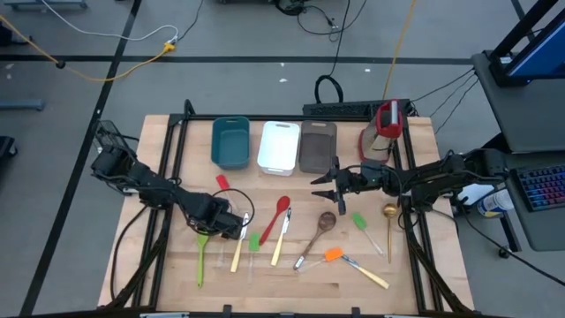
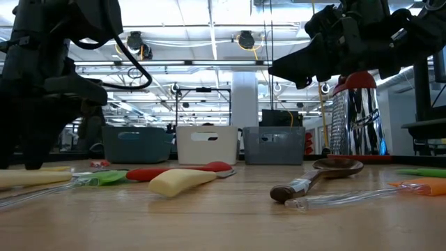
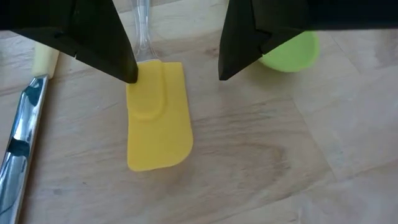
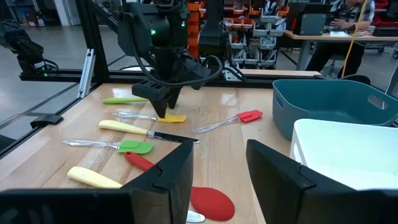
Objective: Pick & Place Kitchen Items
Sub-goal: Put the yellow spatula into the blue bin
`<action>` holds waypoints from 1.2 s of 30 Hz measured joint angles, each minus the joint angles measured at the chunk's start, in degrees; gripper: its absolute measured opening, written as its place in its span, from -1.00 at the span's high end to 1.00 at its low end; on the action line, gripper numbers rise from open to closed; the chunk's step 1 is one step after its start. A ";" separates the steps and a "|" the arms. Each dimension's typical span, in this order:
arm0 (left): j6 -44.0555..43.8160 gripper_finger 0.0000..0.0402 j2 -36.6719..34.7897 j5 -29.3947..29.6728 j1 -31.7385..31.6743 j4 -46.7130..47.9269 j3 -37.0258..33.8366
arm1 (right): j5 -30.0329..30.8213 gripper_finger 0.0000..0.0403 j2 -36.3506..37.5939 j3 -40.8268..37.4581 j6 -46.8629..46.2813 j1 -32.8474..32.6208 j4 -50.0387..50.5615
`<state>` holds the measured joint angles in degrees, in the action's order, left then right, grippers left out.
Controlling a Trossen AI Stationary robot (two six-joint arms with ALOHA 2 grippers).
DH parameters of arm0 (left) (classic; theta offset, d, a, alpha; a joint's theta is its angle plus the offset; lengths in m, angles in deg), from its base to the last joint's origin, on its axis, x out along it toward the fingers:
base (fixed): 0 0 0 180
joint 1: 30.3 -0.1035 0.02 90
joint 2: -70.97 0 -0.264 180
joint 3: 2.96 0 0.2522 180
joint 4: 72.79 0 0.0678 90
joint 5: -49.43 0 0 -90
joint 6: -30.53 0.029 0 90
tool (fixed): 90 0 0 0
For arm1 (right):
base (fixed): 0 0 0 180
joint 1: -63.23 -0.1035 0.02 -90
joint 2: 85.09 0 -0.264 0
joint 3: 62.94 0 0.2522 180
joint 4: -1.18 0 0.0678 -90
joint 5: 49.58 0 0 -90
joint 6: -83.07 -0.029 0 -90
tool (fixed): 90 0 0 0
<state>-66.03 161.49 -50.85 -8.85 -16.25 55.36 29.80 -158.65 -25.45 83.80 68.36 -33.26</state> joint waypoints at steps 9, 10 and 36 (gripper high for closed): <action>0.01 -0.18 0.04 -0.44 0.04 0.03 -0.05 | 0.00 0.30 0.00 0.00 0.00 0.01 0.02; 0.01 -0.18 0.04 -0.42 0.04 0.03 -0.07 | 0.00 0.30 0.00 0.00 0.00 0.02 0.02; 0.40 -0.17 -0.42 3.05 0.10 -6.42 -0.23 | 0.00 0.30 0.00 -0.02 0.44 0.02 -0.35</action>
<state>-65.63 161.08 -47.80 -8.74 -22.67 55.13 29.80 -158.65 -25.47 84.24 68.38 -33.61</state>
